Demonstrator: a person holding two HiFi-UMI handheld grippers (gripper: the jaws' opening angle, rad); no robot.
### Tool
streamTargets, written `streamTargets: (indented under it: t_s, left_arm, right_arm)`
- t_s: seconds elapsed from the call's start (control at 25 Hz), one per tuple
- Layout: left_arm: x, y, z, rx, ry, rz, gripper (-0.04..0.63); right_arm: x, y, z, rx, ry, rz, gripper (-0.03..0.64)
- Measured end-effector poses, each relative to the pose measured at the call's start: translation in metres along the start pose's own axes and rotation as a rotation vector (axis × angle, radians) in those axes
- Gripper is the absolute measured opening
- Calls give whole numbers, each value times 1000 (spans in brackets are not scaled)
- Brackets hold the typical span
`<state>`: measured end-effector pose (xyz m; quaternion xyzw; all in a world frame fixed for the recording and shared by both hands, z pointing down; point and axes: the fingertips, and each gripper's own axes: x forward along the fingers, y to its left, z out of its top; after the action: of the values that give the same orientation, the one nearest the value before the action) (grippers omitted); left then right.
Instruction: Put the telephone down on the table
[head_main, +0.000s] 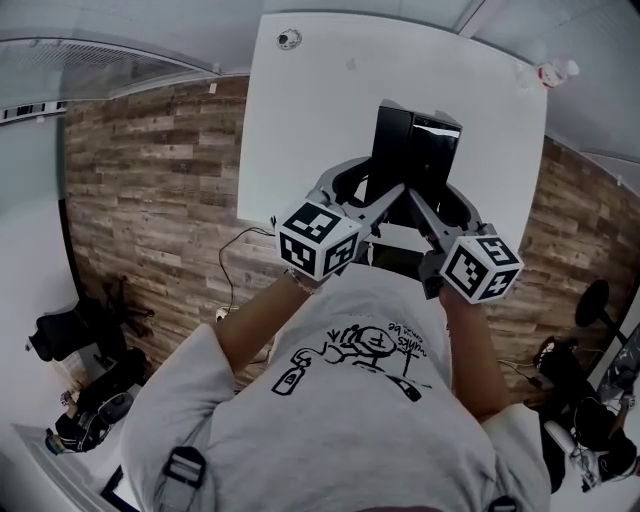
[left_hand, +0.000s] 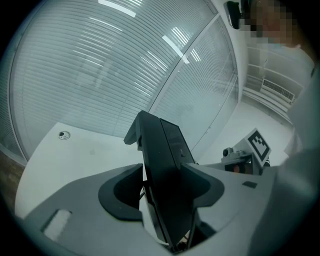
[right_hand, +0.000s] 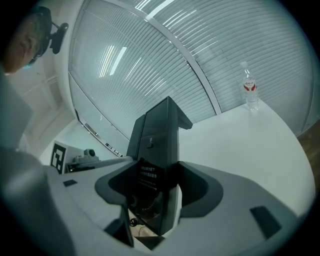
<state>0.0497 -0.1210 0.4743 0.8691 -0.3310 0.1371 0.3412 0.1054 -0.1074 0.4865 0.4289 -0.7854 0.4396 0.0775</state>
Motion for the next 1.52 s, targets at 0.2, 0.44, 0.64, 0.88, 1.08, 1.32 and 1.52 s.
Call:
streamTargets:
  t_s: [0.2,0.44,0.64,0.88,1.08,1.32,1.52]
  left_arm:
    - [9,9,-17,-14,21,4,224]
    - [23,21,-36,-32,41,3,224]
    - [32,32,-47,-35,43,9,224]
    - [40,49,-61,-57,39,14,224]
    - [51,58,-76,-63,45,12,224]
    - [65,69,-94,-68,68,20,225]
    - [74,75,-106,-71,84,27,225]
  right_arm:
    - [9,-13,-14,26,16,-1,236]
    - [20,-30,-30,44,36,-10,236]
    - [31,-42,-39,62,36,-7,236]
    - [47,-54,-51,81,47,-8,238]
    - [56,-67,-63,89,57,-15,238]
    - [68,-84,-77,98,81,-11,236]
    - [74,-95,-87,109,92,-14,236]
